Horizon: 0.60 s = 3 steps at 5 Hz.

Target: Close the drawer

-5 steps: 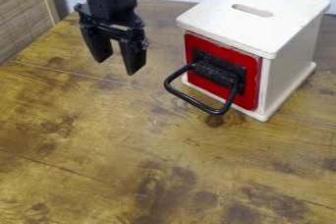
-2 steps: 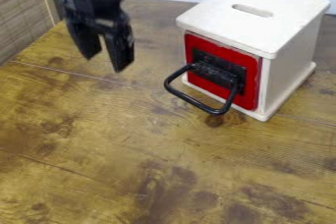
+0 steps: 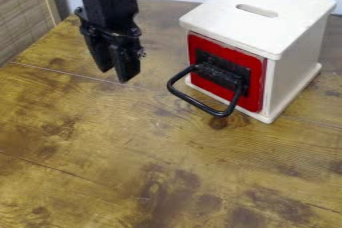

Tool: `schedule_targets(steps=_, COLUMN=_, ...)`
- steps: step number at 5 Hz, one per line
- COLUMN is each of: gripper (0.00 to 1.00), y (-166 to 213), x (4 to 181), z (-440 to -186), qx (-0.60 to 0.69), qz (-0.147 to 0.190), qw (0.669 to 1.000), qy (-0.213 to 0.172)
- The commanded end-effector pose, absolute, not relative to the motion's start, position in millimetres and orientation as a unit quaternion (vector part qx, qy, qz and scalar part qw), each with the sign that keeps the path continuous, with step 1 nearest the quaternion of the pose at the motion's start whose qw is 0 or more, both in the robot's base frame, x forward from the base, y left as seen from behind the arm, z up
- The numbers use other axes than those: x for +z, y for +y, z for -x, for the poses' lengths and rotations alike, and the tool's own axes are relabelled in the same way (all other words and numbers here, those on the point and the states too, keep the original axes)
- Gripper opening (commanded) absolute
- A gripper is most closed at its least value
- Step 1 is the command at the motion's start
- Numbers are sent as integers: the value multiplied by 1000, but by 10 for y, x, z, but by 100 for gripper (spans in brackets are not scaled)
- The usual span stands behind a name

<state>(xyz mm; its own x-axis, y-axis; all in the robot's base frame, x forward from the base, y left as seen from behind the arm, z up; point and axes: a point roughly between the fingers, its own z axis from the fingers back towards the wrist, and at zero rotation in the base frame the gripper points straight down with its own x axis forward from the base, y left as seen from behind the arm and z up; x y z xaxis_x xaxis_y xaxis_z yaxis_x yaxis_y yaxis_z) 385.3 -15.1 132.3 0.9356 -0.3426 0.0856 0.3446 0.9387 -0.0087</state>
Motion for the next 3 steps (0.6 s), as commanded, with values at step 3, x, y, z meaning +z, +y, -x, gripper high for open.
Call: schedule_targets(steps=3, gripper=100, y=-218, x=1786, z=-3985, qx=-138, qz=-4, qw=984, qy=-110)
